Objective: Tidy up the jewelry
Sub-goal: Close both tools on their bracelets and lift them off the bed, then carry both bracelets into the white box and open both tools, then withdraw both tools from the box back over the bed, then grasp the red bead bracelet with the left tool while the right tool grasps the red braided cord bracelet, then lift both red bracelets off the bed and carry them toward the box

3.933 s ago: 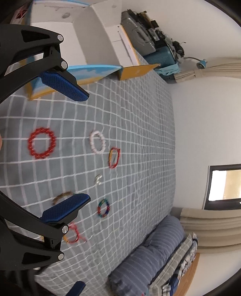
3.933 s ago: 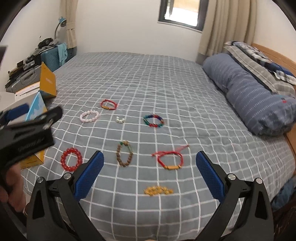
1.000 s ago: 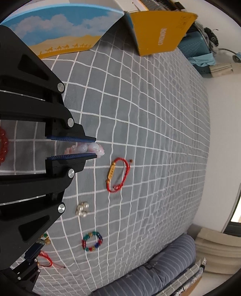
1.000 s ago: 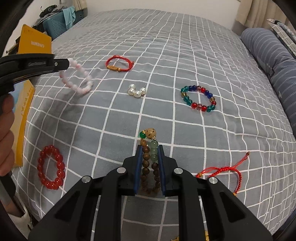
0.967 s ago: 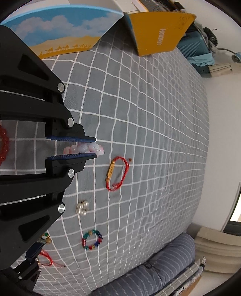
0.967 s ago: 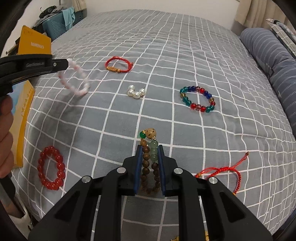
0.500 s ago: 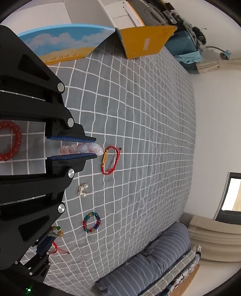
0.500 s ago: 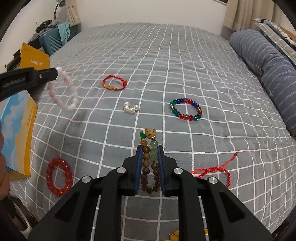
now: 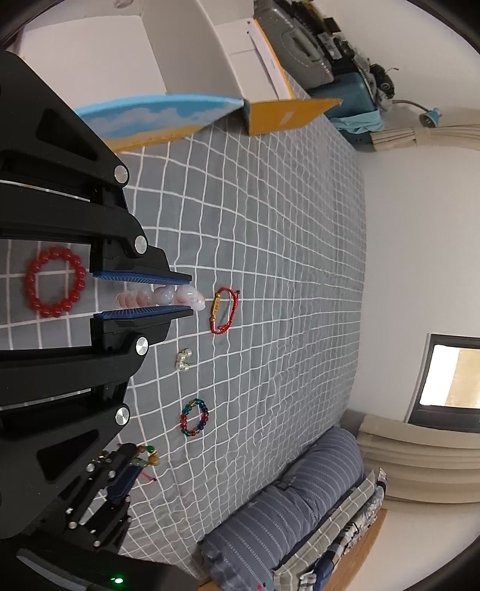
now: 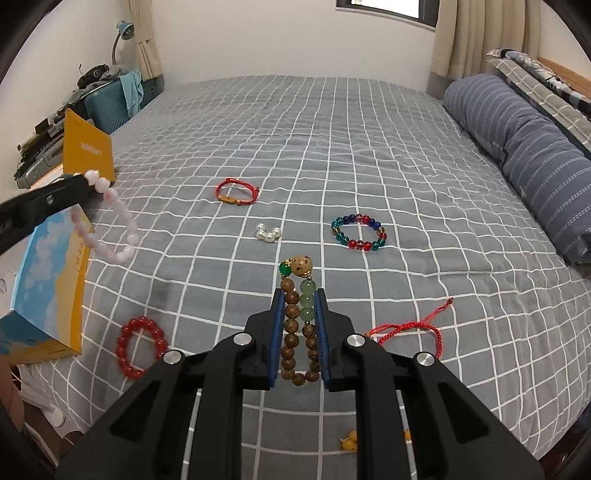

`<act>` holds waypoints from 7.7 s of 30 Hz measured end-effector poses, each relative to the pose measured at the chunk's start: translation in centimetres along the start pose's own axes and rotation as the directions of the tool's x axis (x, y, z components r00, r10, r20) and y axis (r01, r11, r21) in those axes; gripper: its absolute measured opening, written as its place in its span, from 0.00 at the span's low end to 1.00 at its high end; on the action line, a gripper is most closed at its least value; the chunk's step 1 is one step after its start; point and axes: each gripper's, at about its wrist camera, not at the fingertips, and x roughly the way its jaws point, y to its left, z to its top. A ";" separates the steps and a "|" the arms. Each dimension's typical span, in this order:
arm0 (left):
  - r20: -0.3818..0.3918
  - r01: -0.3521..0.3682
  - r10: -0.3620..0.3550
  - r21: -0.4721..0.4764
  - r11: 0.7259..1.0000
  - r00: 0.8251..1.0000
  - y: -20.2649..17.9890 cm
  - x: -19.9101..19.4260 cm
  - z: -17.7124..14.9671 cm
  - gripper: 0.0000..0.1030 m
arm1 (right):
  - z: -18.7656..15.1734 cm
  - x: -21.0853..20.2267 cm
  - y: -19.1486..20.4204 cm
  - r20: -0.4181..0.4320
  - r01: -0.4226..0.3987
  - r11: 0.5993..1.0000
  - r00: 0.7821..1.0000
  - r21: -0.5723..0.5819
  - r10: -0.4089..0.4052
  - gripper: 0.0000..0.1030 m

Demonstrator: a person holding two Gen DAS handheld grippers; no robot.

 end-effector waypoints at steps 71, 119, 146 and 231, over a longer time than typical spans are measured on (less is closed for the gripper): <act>-0.251 -0.474 0.410 -0.313 0.823 0.877 32.0 -8.3 -10.8 0.12 | 0.4 1.0 37.9 -0.229 -0.372 0.877 0.922 -0.303 0.312 0.17; 0.004 -0.352 0.360 -0.210 0.912 0.933 16.5 -12.6 -6.0 0.95 | 3.4 -7.3 16.5 0.130 -0.193 0.973 0.969 -0.126 0.210 0.93; -0.113 -0.069 0.067 -0.022 0.997 0.991 -2.5 2.1 -5.8 0.95 | -0.3 -1.8 -9.1 -0.026 0.086 0.978 0.996 0.192 -0.083 0.93; -0.198 0.057 -0.075 -0.097 0.994 0.977 1.6 4.0 -8.2 0.13 | -2.2 3.0 -10.5 -0.108 0.141 0.955 0.987 0.259 -0.117 0.06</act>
